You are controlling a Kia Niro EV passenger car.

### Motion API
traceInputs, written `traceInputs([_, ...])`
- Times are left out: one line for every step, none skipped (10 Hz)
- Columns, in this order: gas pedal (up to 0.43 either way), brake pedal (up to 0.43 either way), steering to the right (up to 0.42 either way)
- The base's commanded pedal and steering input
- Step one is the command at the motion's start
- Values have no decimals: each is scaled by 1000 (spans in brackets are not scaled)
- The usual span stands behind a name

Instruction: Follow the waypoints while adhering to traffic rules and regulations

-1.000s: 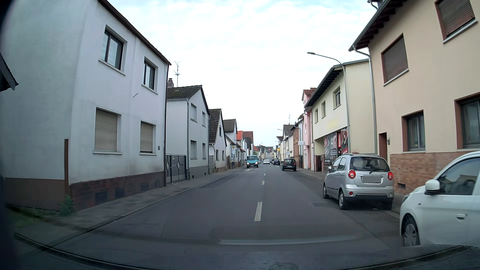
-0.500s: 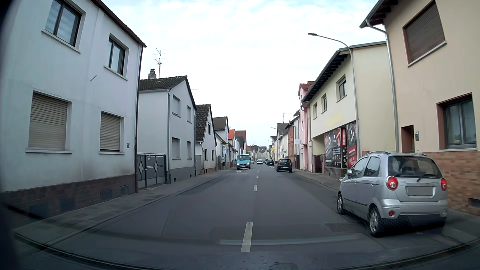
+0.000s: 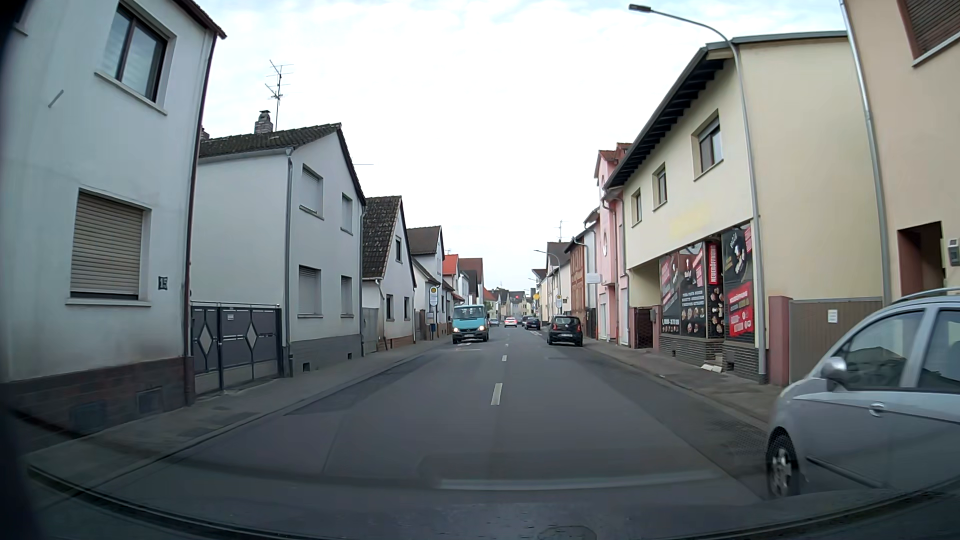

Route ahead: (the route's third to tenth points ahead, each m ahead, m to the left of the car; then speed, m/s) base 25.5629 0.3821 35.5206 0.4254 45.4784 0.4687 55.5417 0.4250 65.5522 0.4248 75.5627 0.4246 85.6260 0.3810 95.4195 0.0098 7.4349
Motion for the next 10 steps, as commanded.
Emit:
traceInputs([319,0,18])
traceInputs([319,0,18])
traceInputs([319,0,18])
traceInputs([319,0,15])
traceInputs([319,0,9])
traceInputs([319,0,3])
traceInputs([319,0,-2])
traceInputs([311,0,-10])
traceInputs([311,0,-15])
traceInputs([311,0,-16])
